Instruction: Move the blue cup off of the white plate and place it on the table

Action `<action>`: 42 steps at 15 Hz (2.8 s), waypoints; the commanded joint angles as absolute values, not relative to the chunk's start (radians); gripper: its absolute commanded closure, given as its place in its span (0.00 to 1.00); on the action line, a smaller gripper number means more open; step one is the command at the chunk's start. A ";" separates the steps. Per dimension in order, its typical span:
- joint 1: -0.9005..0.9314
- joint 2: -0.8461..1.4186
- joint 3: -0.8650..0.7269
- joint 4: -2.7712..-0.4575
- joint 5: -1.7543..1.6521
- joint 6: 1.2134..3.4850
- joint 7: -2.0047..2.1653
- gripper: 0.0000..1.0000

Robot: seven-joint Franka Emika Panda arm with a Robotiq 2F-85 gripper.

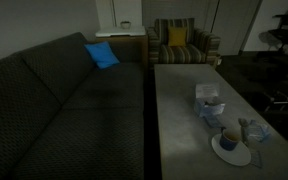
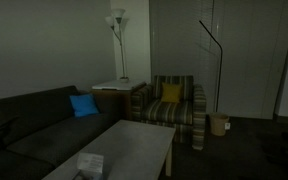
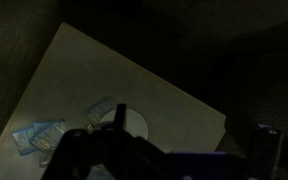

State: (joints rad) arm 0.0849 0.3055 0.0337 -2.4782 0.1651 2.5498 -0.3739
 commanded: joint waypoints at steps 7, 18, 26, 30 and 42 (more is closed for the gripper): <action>-0.075 0.565 0.148 -2.252 0.148 2.636 -0.403 0.00; -0.152 0.889 0.255 -1.988 0.104 2.876 -0.467 0.00; -0.169 1.103 0.293 -1.747 -0.007 2.864 -0.424 0.00; -0.174 1.138 0.302 -1.704 -0.009 2.864 -0.431 0.00; -0.143 1.363 0.284 -1.354 0.008 2.778 -0.381 0.00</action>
State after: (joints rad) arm -0.1649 1.2853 0.2995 -1.4798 0.0104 2.8462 -0.4223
